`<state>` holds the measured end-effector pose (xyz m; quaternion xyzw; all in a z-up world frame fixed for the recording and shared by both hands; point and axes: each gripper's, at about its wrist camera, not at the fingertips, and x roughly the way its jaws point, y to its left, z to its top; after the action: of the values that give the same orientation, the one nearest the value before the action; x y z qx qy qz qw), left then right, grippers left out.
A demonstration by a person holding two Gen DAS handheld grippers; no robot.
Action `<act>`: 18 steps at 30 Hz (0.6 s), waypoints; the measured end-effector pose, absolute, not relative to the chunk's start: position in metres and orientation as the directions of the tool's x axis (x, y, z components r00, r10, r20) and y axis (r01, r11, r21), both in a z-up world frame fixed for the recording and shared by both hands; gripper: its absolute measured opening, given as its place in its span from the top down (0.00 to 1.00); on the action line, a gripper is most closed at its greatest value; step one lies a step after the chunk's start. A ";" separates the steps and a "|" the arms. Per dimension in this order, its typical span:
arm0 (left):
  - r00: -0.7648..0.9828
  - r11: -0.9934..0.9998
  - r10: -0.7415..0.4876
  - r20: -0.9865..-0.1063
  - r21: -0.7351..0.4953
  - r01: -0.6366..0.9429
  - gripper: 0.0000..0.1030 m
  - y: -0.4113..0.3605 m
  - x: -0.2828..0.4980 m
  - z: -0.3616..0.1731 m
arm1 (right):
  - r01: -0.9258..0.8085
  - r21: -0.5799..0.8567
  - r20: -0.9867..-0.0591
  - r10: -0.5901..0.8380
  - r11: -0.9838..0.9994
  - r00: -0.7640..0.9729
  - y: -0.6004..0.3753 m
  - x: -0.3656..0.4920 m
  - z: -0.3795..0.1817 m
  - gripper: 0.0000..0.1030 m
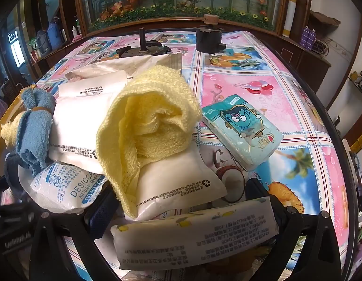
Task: Organize soft objects
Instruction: 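Move both tools toward the pile of soft items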
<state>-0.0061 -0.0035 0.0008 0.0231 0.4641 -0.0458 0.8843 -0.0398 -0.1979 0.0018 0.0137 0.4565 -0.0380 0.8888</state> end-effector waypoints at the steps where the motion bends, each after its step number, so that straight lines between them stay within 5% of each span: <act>1: 0.552 0.992 -0.072 -0.831 -0.003 0.125 0.00 -0.004 -0.008 0.001 | 0.078 0.010 -0.821 -0.036 0.997 0.569 -0.200 -0.040 0.003 0.00; 4: 0.532 0.987 -0.087 -0.842 0.000 0.162 0.00 -0.006 -0.022 0.004 | 0.114 0.095 -0.831 0.016 0.989 0.555 -0.211 -0.039 0.008 0.00; 8: 0.521 0.988 -0.074 -0.851 0.007 0.151 0.00 -0.012 -0.026 0.004 | 0.086 -0.032 -0.865 -0.070 0.996 0.497 -0.192 -0.037 0.002 0.00; 18: 0.520 0.982 -0.126 -0.845 -0.034 0.183 0.00 -0.001 -0.038 0.007 | 0.116 0.011 -0.874 -0.047 0.993 0.484 -0.199 -0.051 0.009 0.00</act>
<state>-0.0378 -0.0011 0.0066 0.0296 0.4817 -0.0889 0.8713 -0.0514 -0.1994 0.0090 0.0342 0.5058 -0.0476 0.8607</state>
